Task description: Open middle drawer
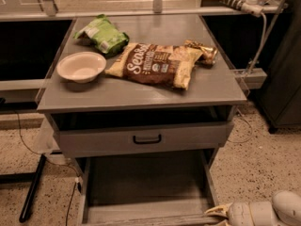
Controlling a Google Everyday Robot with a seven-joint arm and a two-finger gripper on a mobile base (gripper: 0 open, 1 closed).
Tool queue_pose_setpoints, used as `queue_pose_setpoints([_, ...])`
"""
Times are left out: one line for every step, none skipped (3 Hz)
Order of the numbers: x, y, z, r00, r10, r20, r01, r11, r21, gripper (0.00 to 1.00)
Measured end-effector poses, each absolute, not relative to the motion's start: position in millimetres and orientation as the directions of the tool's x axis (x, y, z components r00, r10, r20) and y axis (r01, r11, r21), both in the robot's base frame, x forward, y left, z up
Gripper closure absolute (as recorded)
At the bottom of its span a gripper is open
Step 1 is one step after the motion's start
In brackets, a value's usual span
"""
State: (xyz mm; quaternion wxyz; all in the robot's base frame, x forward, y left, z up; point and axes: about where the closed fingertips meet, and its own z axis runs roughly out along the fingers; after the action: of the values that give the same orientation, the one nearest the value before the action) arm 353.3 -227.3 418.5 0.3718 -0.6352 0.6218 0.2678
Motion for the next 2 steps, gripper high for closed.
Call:
queue_pose_setpoints([353.3, -227.3, 425.0, 0.083, -0.591, -0.802, -0.989, 0.050, -0.139, 0.82])
queue_pose_setpoints([353.3, -227.2, 425.0, 0.083, -0.591, -0.802, -0.989, 0.050, -0.139, 0.58])
